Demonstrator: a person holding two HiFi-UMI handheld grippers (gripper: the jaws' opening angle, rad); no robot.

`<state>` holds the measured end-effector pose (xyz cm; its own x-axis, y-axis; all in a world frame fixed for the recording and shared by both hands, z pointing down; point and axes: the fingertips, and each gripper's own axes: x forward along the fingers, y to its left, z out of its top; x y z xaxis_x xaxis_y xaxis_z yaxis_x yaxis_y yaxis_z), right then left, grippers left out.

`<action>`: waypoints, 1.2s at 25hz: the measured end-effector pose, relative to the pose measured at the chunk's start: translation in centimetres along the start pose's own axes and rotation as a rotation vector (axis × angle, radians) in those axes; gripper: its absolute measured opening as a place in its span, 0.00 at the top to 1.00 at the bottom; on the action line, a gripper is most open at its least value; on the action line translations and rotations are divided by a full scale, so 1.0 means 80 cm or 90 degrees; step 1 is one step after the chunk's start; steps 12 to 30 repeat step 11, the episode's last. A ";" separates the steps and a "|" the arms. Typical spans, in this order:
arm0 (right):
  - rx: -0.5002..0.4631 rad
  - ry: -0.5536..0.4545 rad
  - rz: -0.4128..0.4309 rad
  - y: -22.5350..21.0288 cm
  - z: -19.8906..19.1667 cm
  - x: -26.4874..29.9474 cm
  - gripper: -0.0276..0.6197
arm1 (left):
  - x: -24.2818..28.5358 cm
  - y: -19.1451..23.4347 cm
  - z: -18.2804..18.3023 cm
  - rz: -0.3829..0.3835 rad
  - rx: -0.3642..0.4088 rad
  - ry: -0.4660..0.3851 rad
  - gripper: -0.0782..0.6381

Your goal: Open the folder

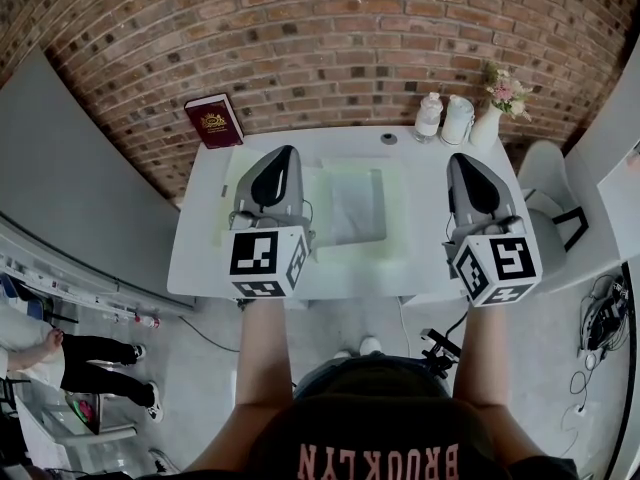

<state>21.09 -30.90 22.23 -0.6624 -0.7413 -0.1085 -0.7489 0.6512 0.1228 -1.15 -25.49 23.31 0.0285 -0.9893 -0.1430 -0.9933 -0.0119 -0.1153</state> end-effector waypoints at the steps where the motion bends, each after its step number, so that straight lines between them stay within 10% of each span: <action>1: -0.001 0.000 0.001 0.001 0.000 0.000 0.96 | -0.001 0.000 -0.001 0.000 0.000 0.002 0.90; 30: -0.004 -0.002 0.000 0.005 0.001 -0.004 0.96 | -0.011 0.004 -0.002 0.001 -0.011 0.001 0.90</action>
